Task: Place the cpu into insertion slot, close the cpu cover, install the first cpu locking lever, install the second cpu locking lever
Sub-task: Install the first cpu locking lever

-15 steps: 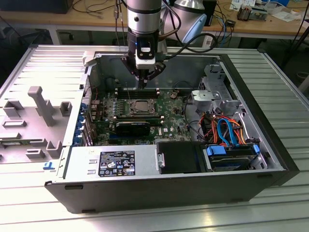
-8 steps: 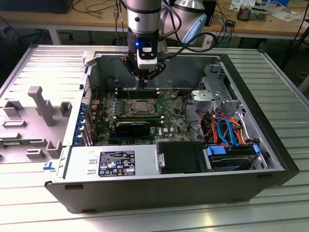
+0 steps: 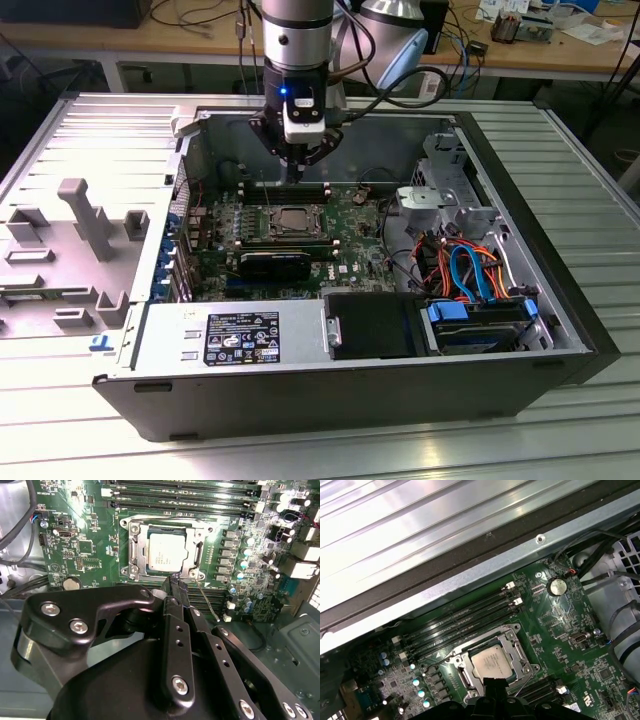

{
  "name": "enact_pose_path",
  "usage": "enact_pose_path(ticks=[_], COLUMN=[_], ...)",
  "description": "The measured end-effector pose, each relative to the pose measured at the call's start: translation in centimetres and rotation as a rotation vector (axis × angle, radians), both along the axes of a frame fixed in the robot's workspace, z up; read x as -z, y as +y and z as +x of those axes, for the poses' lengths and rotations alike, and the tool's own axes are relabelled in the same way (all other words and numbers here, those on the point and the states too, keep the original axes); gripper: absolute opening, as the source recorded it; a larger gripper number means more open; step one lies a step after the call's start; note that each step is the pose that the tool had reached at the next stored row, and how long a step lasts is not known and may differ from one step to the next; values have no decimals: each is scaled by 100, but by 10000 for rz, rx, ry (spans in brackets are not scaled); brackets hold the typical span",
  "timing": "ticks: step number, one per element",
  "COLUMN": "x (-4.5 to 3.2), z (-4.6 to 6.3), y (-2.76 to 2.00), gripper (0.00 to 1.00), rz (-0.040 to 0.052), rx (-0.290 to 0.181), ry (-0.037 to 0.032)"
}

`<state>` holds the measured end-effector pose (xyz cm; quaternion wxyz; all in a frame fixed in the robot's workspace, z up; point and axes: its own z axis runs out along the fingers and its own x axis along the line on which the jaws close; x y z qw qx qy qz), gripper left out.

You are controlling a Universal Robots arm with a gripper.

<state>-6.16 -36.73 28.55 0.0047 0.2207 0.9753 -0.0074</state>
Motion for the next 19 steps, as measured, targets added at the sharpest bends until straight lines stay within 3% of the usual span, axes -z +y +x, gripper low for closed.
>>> enact_pose_path(ticks=[19], x=[0], z=[-44], y=[-2], gripper=[11], rz=[4], rx=[-270], ry=[0])
